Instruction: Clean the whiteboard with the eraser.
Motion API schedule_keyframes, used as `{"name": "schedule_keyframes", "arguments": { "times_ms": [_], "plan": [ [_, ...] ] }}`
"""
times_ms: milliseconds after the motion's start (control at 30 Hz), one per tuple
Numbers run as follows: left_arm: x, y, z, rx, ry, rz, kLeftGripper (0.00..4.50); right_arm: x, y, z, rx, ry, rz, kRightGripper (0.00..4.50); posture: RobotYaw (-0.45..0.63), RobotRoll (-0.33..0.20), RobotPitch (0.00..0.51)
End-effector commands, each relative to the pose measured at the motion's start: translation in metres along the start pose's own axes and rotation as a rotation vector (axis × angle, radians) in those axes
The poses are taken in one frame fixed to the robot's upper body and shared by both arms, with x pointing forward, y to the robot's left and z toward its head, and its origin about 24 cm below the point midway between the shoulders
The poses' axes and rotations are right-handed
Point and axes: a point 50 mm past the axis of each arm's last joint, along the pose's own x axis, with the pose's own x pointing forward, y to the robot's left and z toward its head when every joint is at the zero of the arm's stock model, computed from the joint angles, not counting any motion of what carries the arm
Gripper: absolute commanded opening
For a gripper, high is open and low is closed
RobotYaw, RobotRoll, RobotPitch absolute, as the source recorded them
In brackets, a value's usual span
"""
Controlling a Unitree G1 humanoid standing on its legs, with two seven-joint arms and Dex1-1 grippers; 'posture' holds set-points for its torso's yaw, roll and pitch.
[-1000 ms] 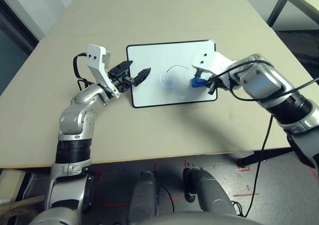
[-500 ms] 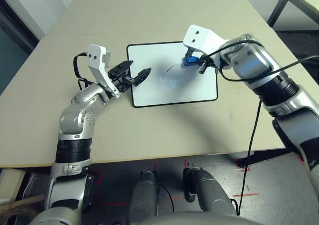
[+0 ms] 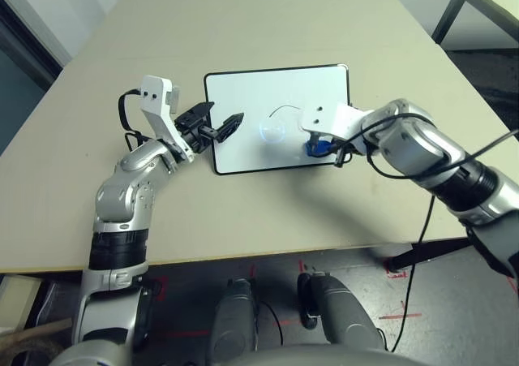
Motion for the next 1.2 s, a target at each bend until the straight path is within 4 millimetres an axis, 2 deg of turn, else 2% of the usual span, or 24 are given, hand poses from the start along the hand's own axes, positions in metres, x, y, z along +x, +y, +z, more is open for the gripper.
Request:
{"name": "schedule_keyframes", "arguments": {
  "times_ms": [33, 167, 267, 367, 467, 667, 800, 933, 1067, 1133, 1200],
  "plan": [
    [-0.003, -0.001, -0.002, -0.009, 0.007, 0.002, 4.5, 0.002, -0.009, 0.003, 0.003, -0.019, -0.036, 0.36, -0.04, 0.0, 0.153],
    [-0.004, -0.002, -0.002, -0.011, 0.004, 0.006, 4.5, 0.004, 0.01, -0.01, -0.044, 0.031, 0.048, 0.36, -0.04, 0.0, 0.153],
    [-0.006, -0.003, -0.003, -0.014, 0.003, 0.011, 4.5, -0.002, 0.029, -0.023, -0.088, 0.076, 0.133, 0.36, -0.04, 0.0, 0.151],
    [-0.006, -0.003, -0.004, -0.017, 0.002, 0.014, 4.5, -0.007, 0.041, -0.033, -0.115, 0.105, 0.178, 0.36, -0.04, 0.0, 0.15],
    [-0.006, -0.004, -0.004, -0.019, 0.0, 0.015, 4.5, -0.004, 0.035, -0.031, -0.111, 0.102, 0.146, 0.36, -0.04, 0.0, 0.15],
    [-0.006, -0.003, -0.003, -0.02, -0.001, 0.016, 4.5, 0.003, -0.002, 0.003, -0.068, -0.014, -0.017, 0.36, -0.03, 0.0, 0.149],
    [-0.007, -0.003, -0.003, -0.021, 0.001, 0.017, 4.5, 0.01, -0.007, 0.013, -0.07, -0.057, -0.041, 0.36, -0.03, 0.0, 0.149],
    [-0.007, -0.003, -0.004, -0.022, 0.001, 0.019, 4.5, 0.009, 0.016, -0.008, -0.133, 0.011, 0.068, 0.36, -0.04, 0.0, 0.15],
    [-0.008, -0.002, -0.003, -0.02, 0.001, 0.02, 4.5, 0.001, 0.03, -0.024, -0.165, 0.067, 0.132, 0.36, -0.04, 0.0, 0.152],
    [-0.008, -0.001, -0.002, -0.019, 0.0, 0.022, 4.5, 0.0, 0.03, -0.026, -0.168, 0.079, 0.136, 0.36, -0.04, 0.0, 0.152],
    [-0.008, -0.001, -0.002, -0.019, -0.001, 0.024, 4.5, 0.002, 0.022, -0.022, -0.159, 0.074, 0.102, 0.36, -0.04, 0.0, 0.155]
  ]
}}
